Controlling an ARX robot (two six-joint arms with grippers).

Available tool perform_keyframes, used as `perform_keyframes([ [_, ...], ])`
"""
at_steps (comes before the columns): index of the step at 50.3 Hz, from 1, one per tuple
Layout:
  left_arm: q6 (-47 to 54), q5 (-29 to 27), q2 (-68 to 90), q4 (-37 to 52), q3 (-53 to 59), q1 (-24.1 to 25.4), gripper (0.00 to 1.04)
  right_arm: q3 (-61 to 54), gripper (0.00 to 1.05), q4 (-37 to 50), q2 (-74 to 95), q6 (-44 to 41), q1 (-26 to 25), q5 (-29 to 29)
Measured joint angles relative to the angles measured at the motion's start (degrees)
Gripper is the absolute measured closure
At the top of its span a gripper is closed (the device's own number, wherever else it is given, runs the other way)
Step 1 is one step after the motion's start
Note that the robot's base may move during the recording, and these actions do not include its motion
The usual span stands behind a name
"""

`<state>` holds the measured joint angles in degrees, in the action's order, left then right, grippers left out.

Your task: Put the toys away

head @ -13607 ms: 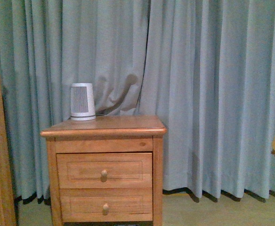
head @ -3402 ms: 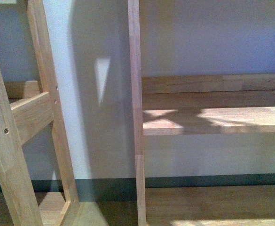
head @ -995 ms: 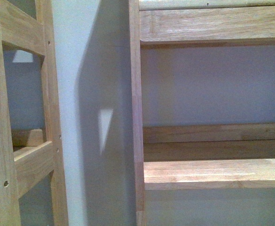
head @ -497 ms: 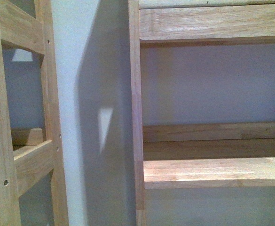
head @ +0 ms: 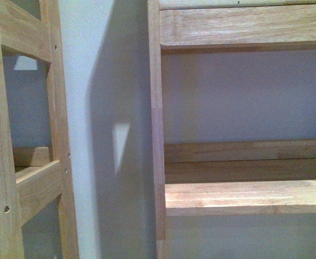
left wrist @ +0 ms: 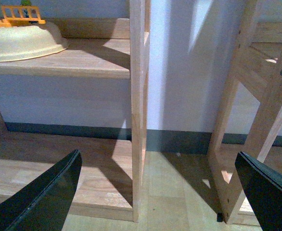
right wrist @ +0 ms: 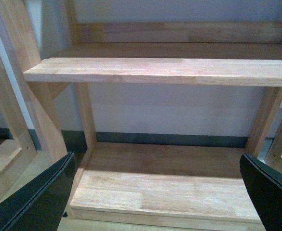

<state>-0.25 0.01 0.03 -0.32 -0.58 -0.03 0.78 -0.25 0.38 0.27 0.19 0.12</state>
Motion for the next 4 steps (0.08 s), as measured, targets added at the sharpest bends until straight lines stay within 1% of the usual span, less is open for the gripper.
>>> perform_keyframes([
  [4,0.0,0.0,0.0,0.0,0.0,0.0,0.06,0.0,0.00,0.0,0.0,0.0,0.0,0.0],
])
